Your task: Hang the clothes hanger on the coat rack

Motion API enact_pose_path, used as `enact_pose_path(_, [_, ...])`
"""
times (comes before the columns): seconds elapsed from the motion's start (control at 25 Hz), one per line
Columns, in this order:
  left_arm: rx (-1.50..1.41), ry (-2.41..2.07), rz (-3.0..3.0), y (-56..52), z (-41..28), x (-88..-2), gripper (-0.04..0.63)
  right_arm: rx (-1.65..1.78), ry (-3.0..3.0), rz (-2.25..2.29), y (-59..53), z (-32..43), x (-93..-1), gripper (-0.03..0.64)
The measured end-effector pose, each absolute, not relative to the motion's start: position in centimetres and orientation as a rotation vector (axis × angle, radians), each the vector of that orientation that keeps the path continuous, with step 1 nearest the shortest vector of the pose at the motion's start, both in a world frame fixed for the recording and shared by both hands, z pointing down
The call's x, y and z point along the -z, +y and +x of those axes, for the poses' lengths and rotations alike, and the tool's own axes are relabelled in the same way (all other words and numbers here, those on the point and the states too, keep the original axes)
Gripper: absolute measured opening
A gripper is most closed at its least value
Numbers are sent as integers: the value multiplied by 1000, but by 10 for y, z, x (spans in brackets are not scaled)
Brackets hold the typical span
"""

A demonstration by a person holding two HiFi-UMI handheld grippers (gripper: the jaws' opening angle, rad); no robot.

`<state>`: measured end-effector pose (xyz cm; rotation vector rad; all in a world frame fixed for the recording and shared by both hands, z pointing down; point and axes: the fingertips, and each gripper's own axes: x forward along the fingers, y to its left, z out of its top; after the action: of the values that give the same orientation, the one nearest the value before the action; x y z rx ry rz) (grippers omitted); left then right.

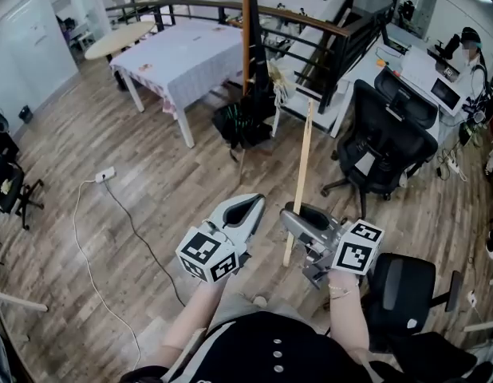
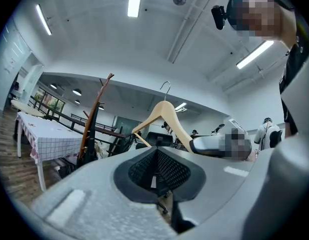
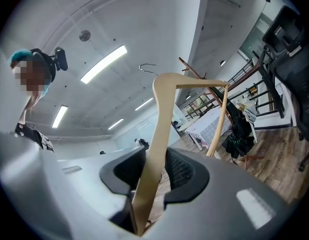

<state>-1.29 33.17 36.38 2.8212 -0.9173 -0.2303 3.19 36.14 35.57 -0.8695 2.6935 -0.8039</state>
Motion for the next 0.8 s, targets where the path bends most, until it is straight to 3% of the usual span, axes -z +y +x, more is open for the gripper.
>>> enact_pose_path(0.44, [187, -964, 2845, 298, 8, -366, -1, 835, 2701, -840, 319, 46, -370, 126])
enact_pose_path(0.8, [197, -955, 2872, 192, 5, -368, -1, 778, 2692, -841, 212, 41, -364, 127])
